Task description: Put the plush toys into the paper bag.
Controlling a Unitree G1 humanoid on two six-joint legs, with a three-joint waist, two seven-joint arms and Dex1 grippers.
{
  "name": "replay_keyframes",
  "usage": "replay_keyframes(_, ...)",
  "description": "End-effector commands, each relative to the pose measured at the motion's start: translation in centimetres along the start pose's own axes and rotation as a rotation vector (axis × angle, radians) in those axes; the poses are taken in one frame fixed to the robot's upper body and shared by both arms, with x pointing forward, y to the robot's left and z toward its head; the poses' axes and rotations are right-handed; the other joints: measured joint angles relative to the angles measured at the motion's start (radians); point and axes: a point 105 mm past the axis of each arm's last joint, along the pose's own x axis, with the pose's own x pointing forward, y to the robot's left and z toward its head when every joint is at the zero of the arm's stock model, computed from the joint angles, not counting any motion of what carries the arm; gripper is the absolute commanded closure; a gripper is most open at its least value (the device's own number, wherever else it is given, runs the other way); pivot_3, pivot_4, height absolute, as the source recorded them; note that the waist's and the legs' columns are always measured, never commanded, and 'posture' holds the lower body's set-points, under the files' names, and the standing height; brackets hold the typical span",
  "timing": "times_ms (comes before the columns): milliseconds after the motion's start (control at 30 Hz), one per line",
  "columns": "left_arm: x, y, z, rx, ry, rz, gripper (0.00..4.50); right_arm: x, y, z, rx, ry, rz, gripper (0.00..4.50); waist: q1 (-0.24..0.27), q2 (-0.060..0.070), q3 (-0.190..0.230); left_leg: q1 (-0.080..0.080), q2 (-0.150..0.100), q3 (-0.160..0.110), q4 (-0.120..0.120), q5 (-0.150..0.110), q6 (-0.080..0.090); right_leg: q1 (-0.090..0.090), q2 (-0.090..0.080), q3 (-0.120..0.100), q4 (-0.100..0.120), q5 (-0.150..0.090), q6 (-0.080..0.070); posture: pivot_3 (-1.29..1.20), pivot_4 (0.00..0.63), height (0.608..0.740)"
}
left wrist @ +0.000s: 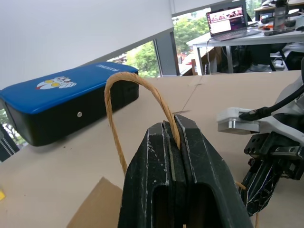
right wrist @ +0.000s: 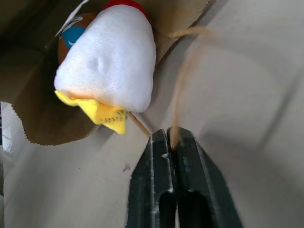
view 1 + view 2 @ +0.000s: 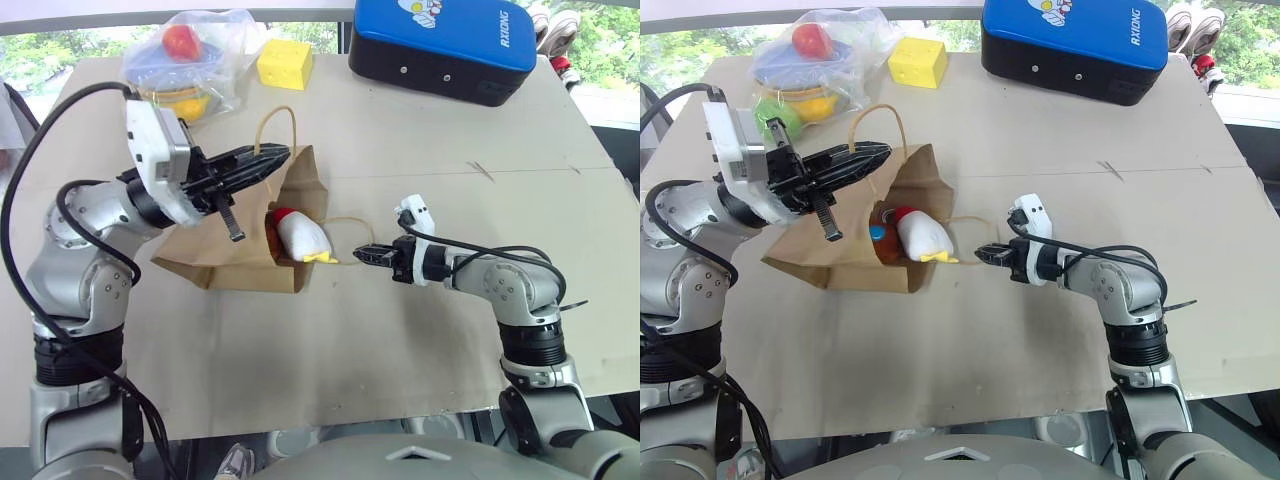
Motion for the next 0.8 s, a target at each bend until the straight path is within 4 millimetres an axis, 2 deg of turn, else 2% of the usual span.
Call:
replay_keyframes(33, -0.4, 0.9, 1.7, -0.002, -0.081, 0.089, 4.50, -2.1, 3.8, 5.1, -0.062, -0.221, 0.194, 4.48, 0.000, 0.000, 0.000, 0.000, 0.000, 0.000, 0.000, 0.000, 0.000, 0.000, 0.000, 0.000, 0.000, 0.000, 0.000, 0.00, 0.150, 0.740)
replay_keyframes(167, -1.6, 3.0, 1.6, -0.096, -0.125, 0.204, 4.50, -6.1, 9.9, 10.7, -0.126, -0.443, 0.504, 4.48, -0.001, 0.001, 0.000, 0.000, 0.000, -0.001, 0.000, 0.000, 0.000, 0.000, 0.000, 0.000, 0.000, 0.000, 0.000, 0.00, 0.150, 0.740)
replay_keyframes(233, -2.6, 4.2, 1.2, -0.130, -0.141, 0.266, 4.50, -7.5, 12.5, 11.8, -0.165, -0.457, 0.620, 4.48, -0.001, 0.000, 0.000, 0.001, 0.000, -0.002, 0.000, 0.000, 0.000, 0.001, 0.000, -0.002, 0.000, 0.000, 0.000, 0.00, 0.150, 0.740)
replay_keyframes(367, -3.0, 5.8, 1.5, -0.166, -0.188, 0.316, 4.50, -8.5, 15.0, 12.8, -0.206, -0.432, 0.680, 4.48, 0.002, 0.001, 0.000, 0.000, 0.000, -0.004, 0.000, 0.000, 0.000, 0.003, -0.001, -0.005, 0.000, 0.000, 0.000, 0.00, 0.150, 0.740)
replay_keyframes(600, -0.7, 5.8, 1.3, -0.149, -0.203, 0.253, 4.50, -8.9, 14.0, 13.2, -0.199, -0.423, 0.563, 4.48, 0.002, 0.000, 0.000, 0.000, -0.001, -0.005, 0.001, 0.000, 0.000, 0.004, -0.002, -0.006, -0.001, 0.000, 0.000, 0.00, 0.150, 0.740)
replay_keyframes(733, 0.4, 6.9, 2.9, -0.131, -0.244, 0.216, 4.50, -9.5, 14.1, 13.9, -0.198, -0.467, 0.527, 4.48, 0.000, 0.000, 0.000, 0.000, -0.001, -0.005, 0.001, 0.000, 0.000, 0.004, -0.001, -0.006, 0.000, 0.000, 0.000, 0.00, 0.150, 0.740)
replay_keyframes(800, 0.8, 7.6, 3.0, -0.114, -0.228, 0.206, 4.50, -9.1, 13.4, 13.3, -0.183, -0.453, 0.486, 4.48, 0.001, 0.000, 0.000, -0.001, -0.001, -0.007, 0.002, 0.000, 0.000, 0.004, -0.001, -0.007, -0.001, 0.000, 0.000, 0.00, 0.150, 0.740)
